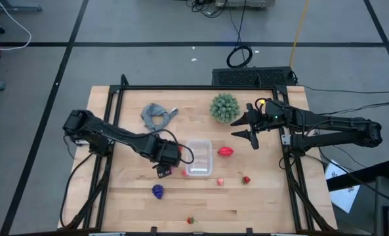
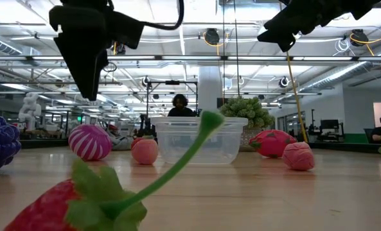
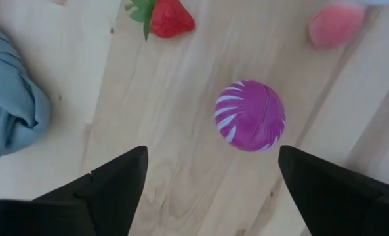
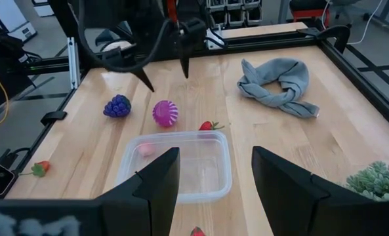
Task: Pick and placing Produce into tupperware
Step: Put the onion into the transparent bin
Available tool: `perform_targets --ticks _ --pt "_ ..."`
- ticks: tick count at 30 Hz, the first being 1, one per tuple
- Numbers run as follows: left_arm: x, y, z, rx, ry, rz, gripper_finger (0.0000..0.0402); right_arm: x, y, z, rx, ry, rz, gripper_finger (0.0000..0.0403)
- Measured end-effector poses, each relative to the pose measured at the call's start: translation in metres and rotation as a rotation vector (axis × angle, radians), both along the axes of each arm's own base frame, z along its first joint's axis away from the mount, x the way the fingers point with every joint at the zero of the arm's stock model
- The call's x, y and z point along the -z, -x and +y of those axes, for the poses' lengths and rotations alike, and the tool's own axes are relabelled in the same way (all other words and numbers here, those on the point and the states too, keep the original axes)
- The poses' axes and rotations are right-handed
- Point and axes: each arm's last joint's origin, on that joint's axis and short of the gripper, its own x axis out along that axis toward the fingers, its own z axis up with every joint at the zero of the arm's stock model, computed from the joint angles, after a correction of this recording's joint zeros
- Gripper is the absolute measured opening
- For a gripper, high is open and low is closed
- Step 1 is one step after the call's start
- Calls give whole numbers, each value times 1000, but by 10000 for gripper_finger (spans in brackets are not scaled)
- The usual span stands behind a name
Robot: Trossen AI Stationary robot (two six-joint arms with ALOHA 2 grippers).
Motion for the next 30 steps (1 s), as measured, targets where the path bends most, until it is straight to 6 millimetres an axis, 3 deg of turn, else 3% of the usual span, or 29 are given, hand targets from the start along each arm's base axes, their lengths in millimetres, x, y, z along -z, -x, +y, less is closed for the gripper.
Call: perform_targets --ticks 11,21,30 --pt "24 -12 -8 7 18 46 368 0 0 0 0 0 0 183" --pt "27 -18 -10 9 37 -24 379 0 0 0 0 -1 0 183" --pt "45 -9 -8 -2 28 9 379 0 0 0 11 -28 3 183"
